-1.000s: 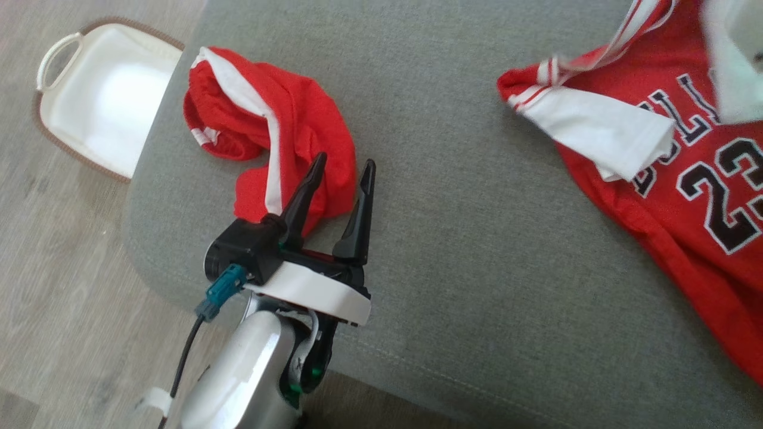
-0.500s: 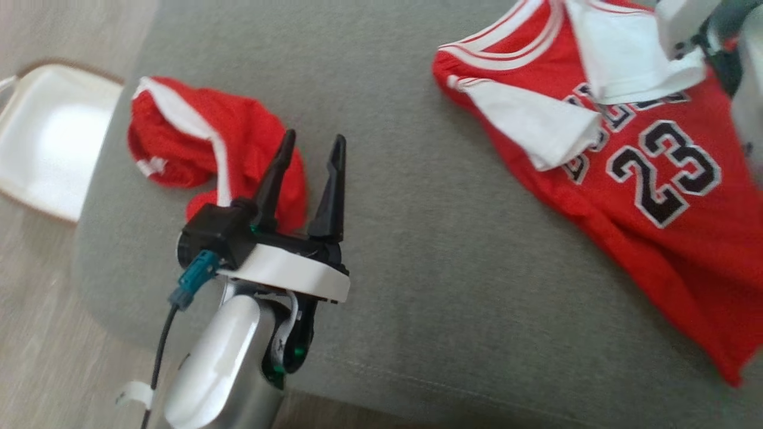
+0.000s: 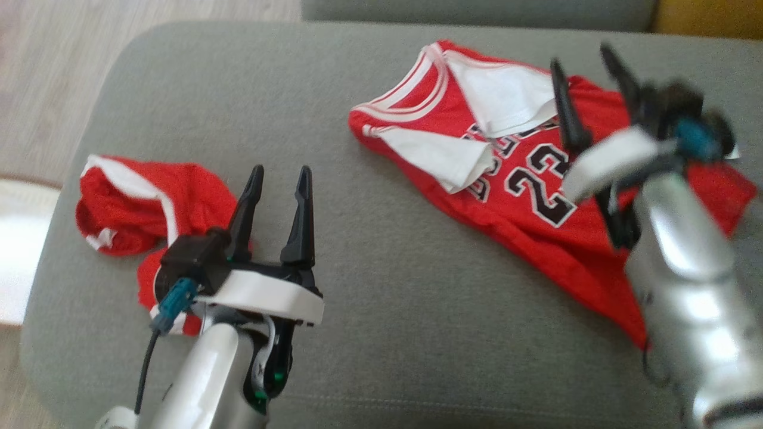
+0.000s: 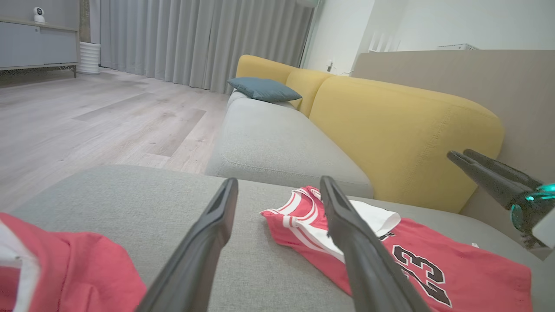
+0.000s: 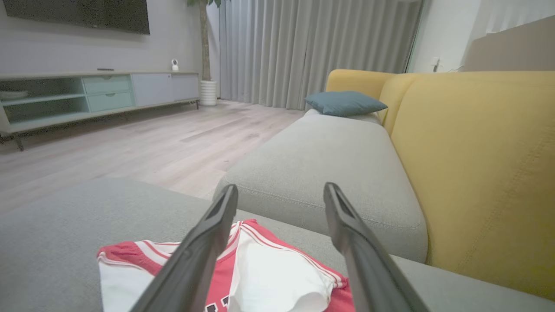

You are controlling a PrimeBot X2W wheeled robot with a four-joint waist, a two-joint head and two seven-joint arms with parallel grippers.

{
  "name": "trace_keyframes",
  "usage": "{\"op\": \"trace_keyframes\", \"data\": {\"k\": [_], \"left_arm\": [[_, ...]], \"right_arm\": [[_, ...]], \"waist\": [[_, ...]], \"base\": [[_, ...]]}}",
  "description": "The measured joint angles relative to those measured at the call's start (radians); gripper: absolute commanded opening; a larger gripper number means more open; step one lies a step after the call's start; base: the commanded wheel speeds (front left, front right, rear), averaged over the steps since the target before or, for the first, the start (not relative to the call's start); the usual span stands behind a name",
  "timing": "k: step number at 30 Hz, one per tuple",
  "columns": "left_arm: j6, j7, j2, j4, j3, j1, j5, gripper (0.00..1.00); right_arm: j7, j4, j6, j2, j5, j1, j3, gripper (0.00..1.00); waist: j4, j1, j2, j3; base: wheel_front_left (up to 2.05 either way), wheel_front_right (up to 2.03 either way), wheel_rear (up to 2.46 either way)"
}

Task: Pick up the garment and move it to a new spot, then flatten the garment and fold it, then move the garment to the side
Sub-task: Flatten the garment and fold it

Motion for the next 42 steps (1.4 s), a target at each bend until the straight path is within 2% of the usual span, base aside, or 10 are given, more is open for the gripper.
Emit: {"op": "trace_keyframes", "data": {"k": [8, 13, 20, 24, 31, 42], "left_arm": [[0.000, 0.000, 0.000, 0.011, 0.018, 0.065, -0.010, 1.00], [0.000, 0.000, 0.000, 0.020, 0.031, 0.098, -0.010, 1.00], [-0.011, 0.000, 0.001, 0.049, 0.026, 0.095, -0.023, 1.00], [-0.027, 0.017, 0.002, 0.146, -0.036, 0.053, -0.063, 1.00], [-0.012, 0.160, 0.000, 0.265, -0.109, -0.151, -0.196, 1.00], [0.019, 0.237, -0.002, 0.452, -0.138, -0.314, -0.320, 1.00]], "right_arm": [[-0.001, -0.281, 0.000, 0.091, -0.074, 0.452, -0.172, 1.00], [0.006, -0.393, 0.000, 0.105, -0.069, 0.597, -0.197, 1.00], [0.047, -0.504, 0.000, 0.109, -0.023, 0.630, -0.198, 1.00], [0.059, -0.544, 0.000, 0.112, -0.026, 0.631, -0.211, 1.00], [0.065, -0.582, 0.000, 0.113, -0.035, 0.629, -0.235, 1.00], [0.045, -0.585, 0.000, 0.114, -0.024, 0.594, -0.237, 1.00]], "waist": [[-0.071, 0.0000, 0.0000, -0.082], [-0.107, 0.0000, 0.0000, -0.105], [-0.128, 0.0000, 0.0000, -0.088], [-0.143, 0.0000, 0.0000, -0.055], [-0.190, 0.0000, 0.0000, 0.031], [-0.273, 0.0000, 0.0000, 0.117]], "base": [[0.00, 0.00, 0.00], [0.00, 0.00, 0.00], [0.00, 0.00, 0.00], [0.00, 0.00, 0.00], [0.00, 0.00, 0.00], [0.00, 0.00, 0.00]]}}
